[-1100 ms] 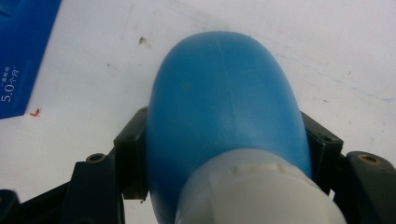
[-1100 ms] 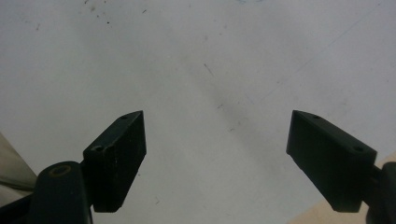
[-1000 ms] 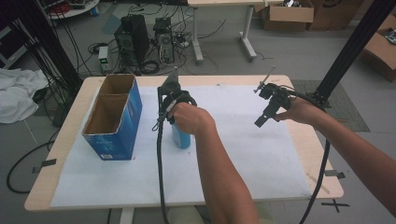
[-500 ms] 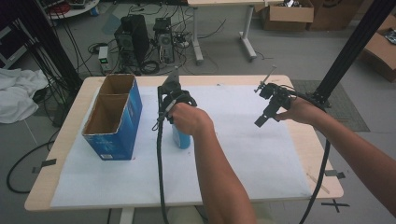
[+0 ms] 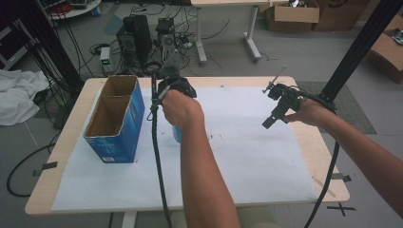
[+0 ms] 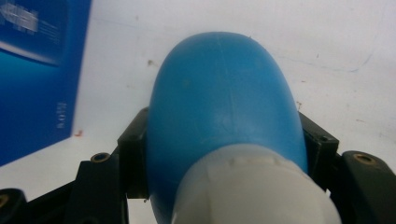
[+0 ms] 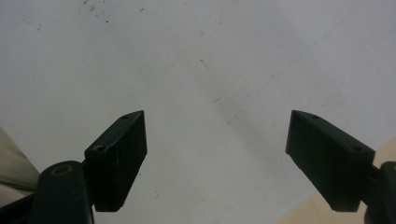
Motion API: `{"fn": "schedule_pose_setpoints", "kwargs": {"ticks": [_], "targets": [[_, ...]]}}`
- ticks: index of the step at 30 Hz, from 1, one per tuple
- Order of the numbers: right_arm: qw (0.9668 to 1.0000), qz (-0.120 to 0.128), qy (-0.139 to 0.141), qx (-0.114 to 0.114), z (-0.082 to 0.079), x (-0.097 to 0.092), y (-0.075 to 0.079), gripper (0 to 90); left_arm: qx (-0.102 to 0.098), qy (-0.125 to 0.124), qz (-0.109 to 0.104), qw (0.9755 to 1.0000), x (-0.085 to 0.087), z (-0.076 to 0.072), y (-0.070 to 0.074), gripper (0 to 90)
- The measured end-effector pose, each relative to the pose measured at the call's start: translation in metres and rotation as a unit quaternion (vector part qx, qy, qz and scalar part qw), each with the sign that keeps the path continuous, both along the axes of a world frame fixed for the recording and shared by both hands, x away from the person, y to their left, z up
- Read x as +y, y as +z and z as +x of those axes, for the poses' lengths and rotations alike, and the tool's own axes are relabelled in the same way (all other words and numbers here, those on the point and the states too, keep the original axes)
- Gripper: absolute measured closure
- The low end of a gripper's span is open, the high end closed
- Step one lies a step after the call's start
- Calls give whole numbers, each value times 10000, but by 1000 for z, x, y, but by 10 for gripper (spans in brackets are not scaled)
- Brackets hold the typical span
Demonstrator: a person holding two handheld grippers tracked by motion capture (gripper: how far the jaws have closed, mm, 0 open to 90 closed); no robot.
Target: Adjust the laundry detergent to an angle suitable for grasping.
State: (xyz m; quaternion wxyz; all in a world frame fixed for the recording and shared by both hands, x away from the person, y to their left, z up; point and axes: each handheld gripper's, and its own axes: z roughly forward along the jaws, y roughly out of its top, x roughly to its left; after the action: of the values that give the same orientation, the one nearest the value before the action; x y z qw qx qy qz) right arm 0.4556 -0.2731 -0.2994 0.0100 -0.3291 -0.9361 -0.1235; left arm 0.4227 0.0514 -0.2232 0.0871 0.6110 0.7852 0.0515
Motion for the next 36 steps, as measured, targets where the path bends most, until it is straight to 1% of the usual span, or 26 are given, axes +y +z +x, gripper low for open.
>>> {"fn": "schedule_pose_setpoints", "kwargs": {"ticks": [5, 8, 10, 15, 17, 20, 23, 27, 31, 34, 36], "targets": [[10000, 14, -27, -26, -1, -2, 2, 205, -139, -256, 13, 9996, 14, -6, 34, 375], [10000, -14, -26, -24, -1, -2, 4, 205, -164, -413, 54, 9990, 23, -9, 53, 375], [10000, -22, -7, -38, -1, -3, 6, 205, -215, -438, 76, 9988, 28, -10, 64, 376], [10000, 9, -43, -80, 0, -5, 9, 206, -220, -532, 171, 9982, 42, -13, 90, 376], [9999, 5, -63, -80, 1, -6, 9, 206, -305, -502, 168, 9981, 47, -13, 99, 376], [9999, -12, -101, -88, 2, -6, 10, 205, -425, -547, 87, 9976, 56, -16, 113, 376], [9999, -35, -110, -78, 3, -6, 10, 205, -483, -645, 92, 9967, 63, -18, 123, 376], [9999, -31, -138, -80, 2, -4, 13, 205, -470, -855, 216, 9950, 72, -19, 132, 376], [9998, -43, -148, -86, 2, -4, 15, 205, -457, -968, 270, 9939, 83, -22, 138, 377], [9998, -50, -176, -120, 3, -4, 16, 205, -518, -1048, 338, 9926, 93, -25, 143, 377], [9997, -72, -221, -112, 2, -4, 17, 205, -551, -1062, 369, 9921, 100, -27, 147, 377]]}}
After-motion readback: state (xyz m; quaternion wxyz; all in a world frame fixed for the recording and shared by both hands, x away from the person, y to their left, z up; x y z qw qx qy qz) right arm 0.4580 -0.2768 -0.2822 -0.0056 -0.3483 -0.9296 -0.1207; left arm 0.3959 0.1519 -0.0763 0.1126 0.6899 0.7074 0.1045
